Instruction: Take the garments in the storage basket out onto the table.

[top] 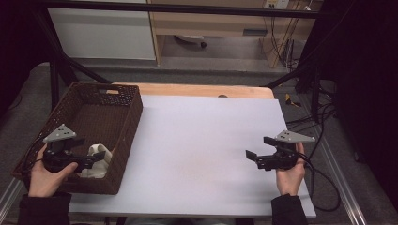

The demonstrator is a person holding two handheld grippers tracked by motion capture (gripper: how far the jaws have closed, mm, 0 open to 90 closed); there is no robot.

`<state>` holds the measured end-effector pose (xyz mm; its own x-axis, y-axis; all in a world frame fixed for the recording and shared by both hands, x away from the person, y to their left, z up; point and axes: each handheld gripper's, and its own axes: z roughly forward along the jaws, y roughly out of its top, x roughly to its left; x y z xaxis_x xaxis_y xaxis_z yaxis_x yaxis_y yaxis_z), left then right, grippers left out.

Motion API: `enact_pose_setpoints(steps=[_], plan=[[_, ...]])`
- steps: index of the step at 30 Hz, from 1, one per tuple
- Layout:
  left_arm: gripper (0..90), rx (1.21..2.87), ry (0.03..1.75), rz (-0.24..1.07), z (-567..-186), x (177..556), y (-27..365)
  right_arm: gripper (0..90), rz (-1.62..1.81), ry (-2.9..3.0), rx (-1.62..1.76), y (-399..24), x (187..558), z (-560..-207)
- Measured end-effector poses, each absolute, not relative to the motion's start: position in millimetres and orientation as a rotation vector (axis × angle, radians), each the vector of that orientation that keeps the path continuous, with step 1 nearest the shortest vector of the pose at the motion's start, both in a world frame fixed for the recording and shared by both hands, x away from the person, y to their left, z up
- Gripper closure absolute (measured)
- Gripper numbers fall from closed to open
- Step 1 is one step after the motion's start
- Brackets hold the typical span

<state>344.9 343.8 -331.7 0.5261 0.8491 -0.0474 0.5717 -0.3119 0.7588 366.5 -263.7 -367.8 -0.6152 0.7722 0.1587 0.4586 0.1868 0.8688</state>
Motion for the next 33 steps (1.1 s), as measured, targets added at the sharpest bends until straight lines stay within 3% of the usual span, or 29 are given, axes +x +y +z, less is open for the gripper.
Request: enact_pose_setpoints(steps=[33], plan=[[54.1,2.146,1.234,0.461,-348.4,351.4,334.4,3.1,1.393,2.160,1.170,-263.8,366.7,-368.3]])
